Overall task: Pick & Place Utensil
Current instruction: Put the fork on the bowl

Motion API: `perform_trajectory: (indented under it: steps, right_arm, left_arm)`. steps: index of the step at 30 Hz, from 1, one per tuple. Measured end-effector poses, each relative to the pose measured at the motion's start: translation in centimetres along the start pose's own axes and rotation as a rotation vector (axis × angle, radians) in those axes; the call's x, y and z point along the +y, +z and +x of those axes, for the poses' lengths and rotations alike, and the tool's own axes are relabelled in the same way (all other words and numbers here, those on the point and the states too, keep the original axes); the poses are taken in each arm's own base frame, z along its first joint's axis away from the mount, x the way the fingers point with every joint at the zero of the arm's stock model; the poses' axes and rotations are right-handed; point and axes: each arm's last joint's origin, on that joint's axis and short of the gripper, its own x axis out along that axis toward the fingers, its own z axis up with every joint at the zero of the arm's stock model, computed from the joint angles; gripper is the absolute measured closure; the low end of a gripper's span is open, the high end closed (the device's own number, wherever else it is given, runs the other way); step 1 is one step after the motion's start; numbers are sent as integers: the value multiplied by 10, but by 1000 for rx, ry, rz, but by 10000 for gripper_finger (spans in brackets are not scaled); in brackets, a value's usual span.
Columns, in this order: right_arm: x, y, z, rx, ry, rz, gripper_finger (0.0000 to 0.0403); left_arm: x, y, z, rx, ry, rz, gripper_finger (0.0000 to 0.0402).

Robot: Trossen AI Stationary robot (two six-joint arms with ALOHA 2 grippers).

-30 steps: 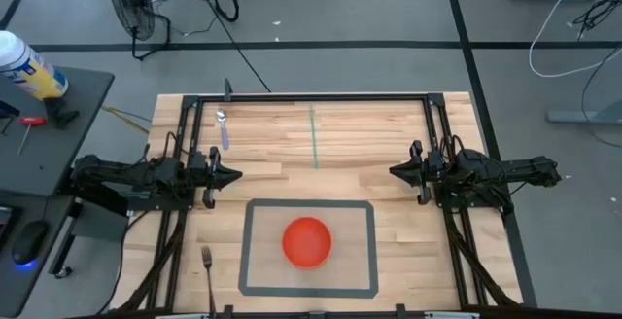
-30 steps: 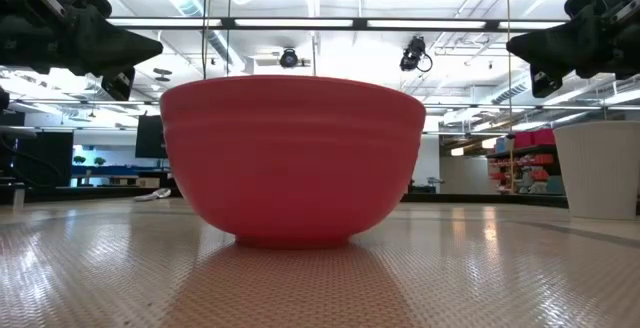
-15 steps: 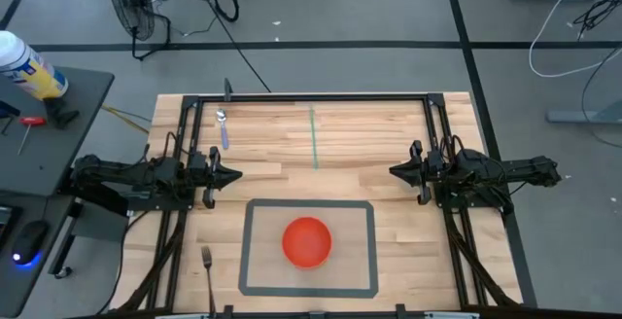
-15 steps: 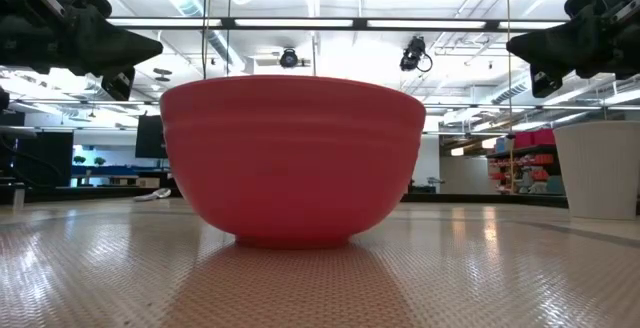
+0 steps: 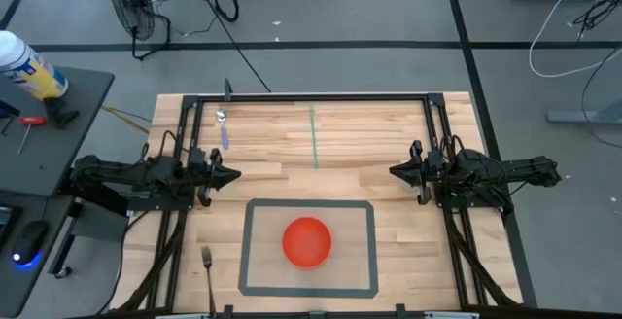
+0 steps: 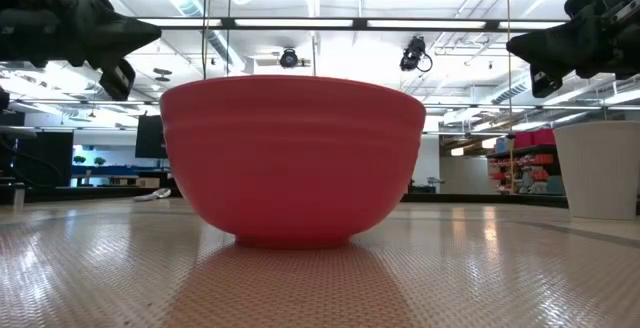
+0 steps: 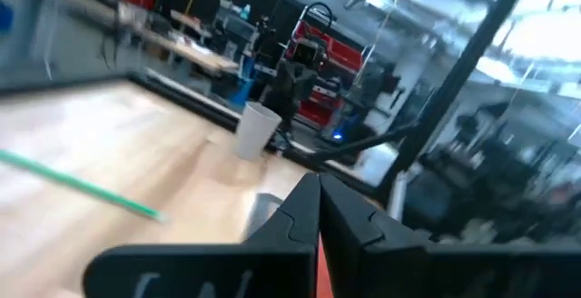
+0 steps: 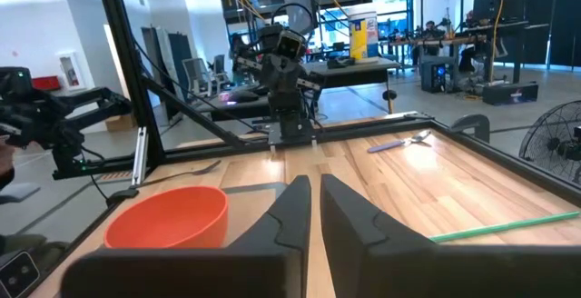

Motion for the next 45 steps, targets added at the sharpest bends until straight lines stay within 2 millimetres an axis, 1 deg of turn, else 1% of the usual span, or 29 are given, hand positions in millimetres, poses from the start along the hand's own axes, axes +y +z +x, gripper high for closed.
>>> perform_trajectory:
  steps: [4,6,11,19,23,30,35,38,41,45]
  right_arm:
    - [0,0,0,0,0,0,368]
    - [0,0,0,0,0,0,368]
    - [0,0,0,0,0,0,368]
    - [0,0,0,0,0,0,368]
    - [0,0,0,0,0,0,368]
    - [0,0,0,0,0,0,368]
    - [0,0,0,0,-1,0,368]
    - [0,0,0,0,-1,0,368]
    - [0,0,0,0,0,0,368]
    - [0,0,0,1,0,0,368]
  left_arm:
    - [-3,-3,1,83,-112,-90,394]
    - [-5,-4,0,121,-169,-100,394]
    - [-14,-9,2,184,-243,-153,394]
    - [-29,-30,4,286,-177,-169,394]
    - [-37,-39,2,338,-174,-212,394]
    - [-59,-48,-6,362,-230,-313,394]
    - [-72,-59,-14,396,-198,-363,394]
    - [-86,-63,-17,419,-159,-379,394]
    - [-105,-67,-16,441,-141,-372,394]
    - [-137,-68,-12,475,-164,-365,395]
